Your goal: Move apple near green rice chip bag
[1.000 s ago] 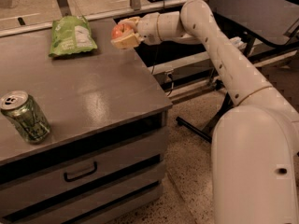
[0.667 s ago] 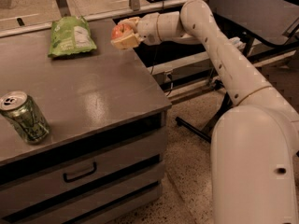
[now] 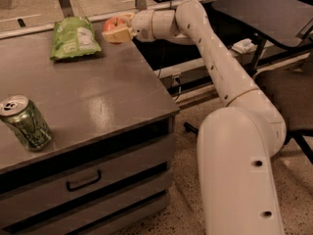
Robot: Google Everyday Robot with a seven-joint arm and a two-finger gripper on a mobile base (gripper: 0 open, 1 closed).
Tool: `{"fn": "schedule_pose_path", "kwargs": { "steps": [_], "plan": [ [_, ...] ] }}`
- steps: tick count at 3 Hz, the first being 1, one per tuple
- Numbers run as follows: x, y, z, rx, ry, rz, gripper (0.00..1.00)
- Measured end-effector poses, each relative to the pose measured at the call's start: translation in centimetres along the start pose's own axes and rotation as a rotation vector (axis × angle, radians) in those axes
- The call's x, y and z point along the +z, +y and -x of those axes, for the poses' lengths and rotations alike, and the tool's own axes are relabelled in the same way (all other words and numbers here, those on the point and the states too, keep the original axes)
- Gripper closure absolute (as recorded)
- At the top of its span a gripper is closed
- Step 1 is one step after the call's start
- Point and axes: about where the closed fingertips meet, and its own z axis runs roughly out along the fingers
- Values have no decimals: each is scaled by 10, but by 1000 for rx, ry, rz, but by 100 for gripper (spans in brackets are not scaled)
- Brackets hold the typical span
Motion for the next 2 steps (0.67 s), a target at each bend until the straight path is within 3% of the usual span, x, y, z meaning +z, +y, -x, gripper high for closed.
{"fn": "schedule_pose_path", "kwargs": {
  "steps": [1,2],
  "plan": [
    [15,0,11,51,-1,11,100],
    [22,3,7,91,43,19,100]
  ]
}}
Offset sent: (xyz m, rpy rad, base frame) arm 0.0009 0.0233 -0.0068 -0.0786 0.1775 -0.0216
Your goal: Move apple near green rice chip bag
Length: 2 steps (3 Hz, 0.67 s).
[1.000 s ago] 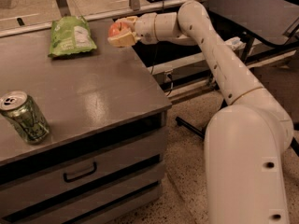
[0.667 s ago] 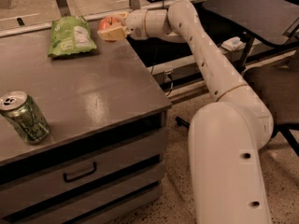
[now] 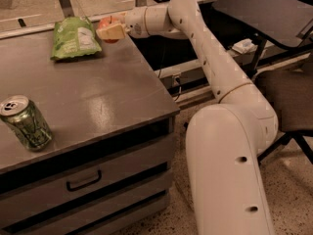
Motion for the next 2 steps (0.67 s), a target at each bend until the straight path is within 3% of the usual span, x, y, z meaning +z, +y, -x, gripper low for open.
{"fn": "schedule_pose_path", "kwargs": {
  "steps": [1,2],
  "plan": [
    [-1,0,-17,19,80,-14,100],
    [-2,0,-34,8,134,-16,88]
  ]
}}
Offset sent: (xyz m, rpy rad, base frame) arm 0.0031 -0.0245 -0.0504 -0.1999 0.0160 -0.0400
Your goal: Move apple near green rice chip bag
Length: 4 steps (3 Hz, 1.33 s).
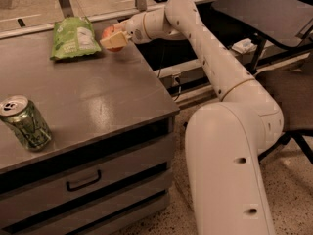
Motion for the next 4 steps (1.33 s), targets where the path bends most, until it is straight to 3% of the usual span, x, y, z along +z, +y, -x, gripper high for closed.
{"fn": "schedule_pose_path", "kwargs": {
  "steps": [3,4],
  "plan": [
    [18,8,-19,-42,29,48,18],
    [22,10,-20,-41,30,54,0]
  ]
}}
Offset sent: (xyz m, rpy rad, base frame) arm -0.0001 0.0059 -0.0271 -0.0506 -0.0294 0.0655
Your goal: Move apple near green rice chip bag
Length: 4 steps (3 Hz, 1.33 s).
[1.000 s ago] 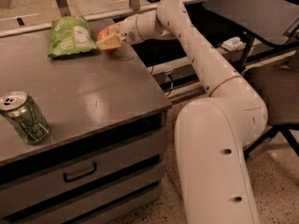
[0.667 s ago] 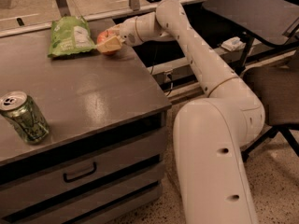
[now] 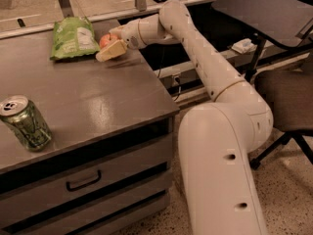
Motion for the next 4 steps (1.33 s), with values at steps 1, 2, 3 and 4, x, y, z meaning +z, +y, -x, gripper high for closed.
{"fn": "schedule_pose_path", "kwargs": {
  "steps": [1,2,3,4],
  "plan": [
    [-7,-1,2,-11,-15,-6,0],
    [-39,-8,1,-35,-37,-61,0],
    [-87,-8,-19,-49,6,-103,0],
    [-87,-8,-19,-49,6,-103,0]
  ]
}}
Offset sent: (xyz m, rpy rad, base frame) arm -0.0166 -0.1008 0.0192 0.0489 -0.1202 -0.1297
